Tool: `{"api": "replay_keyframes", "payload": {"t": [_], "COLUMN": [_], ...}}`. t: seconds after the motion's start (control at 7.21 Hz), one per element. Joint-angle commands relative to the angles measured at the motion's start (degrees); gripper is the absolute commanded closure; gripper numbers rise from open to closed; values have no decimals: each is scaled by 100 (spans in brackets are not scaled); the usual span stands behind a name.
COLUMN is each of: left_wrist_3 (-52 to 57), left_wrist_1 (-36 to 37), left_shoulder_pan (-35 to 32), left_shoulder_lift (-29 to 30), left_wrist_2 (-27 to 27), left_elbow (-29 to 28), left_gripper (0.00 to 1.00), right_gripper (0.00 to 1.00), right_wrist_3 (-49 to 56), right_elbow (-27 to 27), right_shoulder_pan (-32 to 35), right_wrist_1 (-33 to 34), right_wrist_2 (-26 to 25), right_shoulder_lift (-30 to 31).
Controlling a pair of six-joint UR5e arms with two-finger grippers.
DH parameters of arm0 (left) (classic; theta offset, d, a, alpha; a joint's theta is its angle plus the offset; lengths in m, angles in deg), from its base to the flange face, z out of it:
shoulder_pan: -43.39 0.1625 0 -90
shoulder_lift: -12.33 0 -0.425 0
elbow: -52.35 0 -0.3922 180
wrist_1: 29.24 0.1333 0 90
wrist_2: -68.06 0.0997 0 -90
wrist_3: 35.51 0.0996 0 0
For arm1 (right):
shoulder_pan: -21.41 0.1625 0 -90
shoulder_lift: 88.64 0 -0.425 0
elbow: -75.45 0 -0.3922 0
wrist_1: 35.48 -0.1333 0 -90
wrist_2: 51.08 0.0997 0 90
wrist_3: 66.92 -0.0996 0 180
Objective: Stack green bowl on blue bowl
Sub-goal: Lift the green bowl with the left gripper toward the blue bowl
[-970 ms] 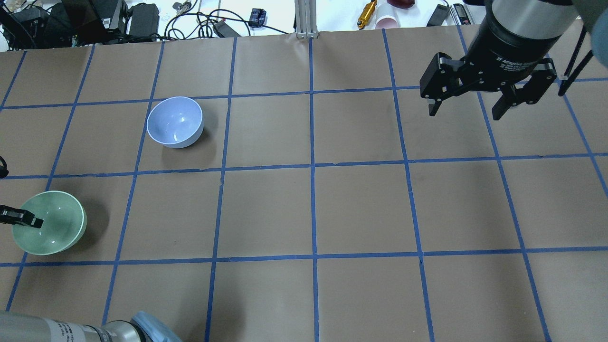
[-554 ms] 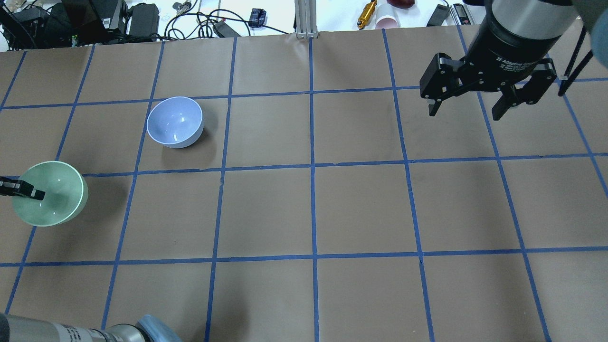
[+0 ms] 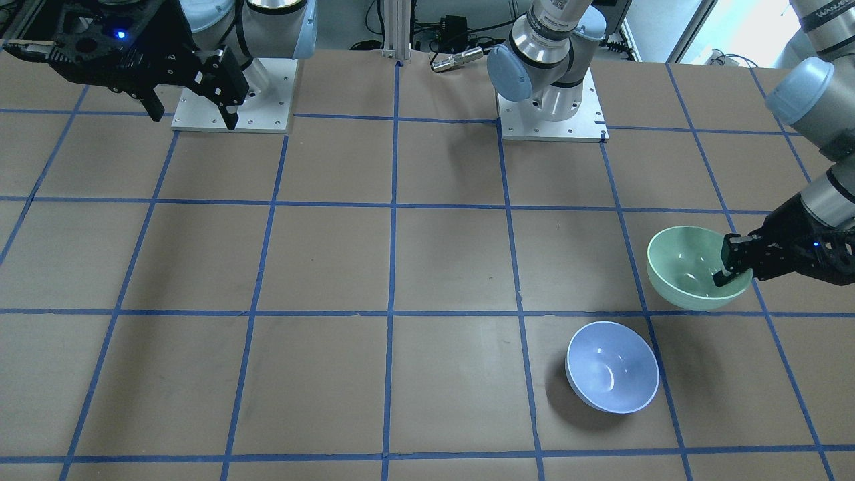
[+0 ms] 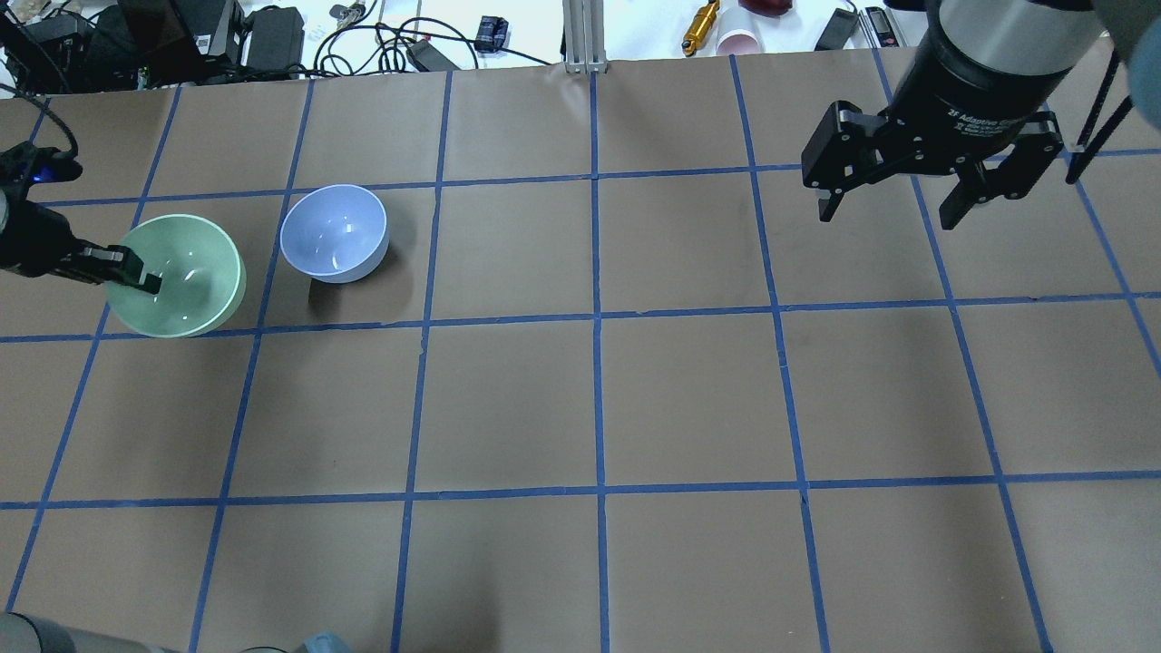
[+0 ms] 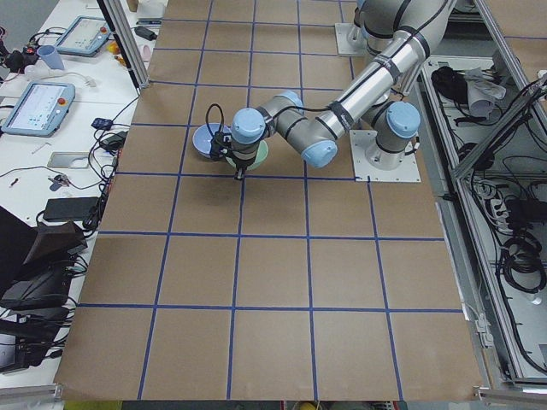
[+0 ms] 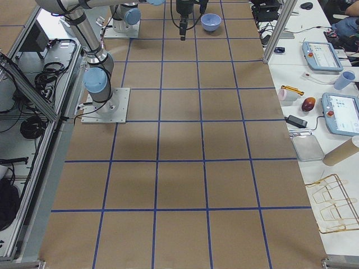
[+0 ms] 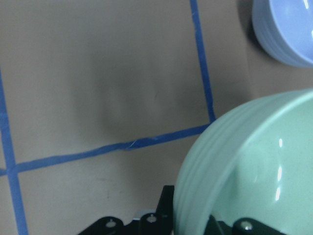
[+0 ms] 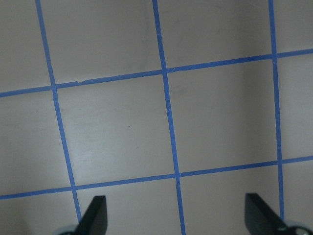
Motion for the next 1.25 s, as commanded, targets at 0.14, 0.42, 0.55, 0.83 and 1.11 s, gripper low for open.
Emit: {"api": "replay_keyframes", "payload": {"t": [0.14, 0.42, 0.55, 0.83, 1.11], "left_wrist_3": [-1325, -2082, -2146, -2481, -2586], "left_wrist_1": [-384, -235, -200, -112, -103], "left_shoulder_pan": [-571, -1001, -1003, -1116, -1240], "left_shoulder_lift": [344, 669, 897, 1179, 1390], "left_wrist_2": [-49, -41, -23, -50, -41], "left_elbow": [-601, -794, -856, -1014, -1146], "left_gripper": [100, 100, 100, 100, 100], "right_gripper": [0, 0, 0, 0, 0], "right_wrist_3": [0, 0, 0, 0, 0], "right_elbow": [-5, 4, -5, -5, 4], "right_shoulder_pan": [0, 0, 0, 0, 0], "right_wrist_1": [1, 1, 1, -8, -8], "right_wrist_2": [0, 0, 0, 0, 0], "right_shoulder_lift": [0, 0, 0, 0, 0]}}
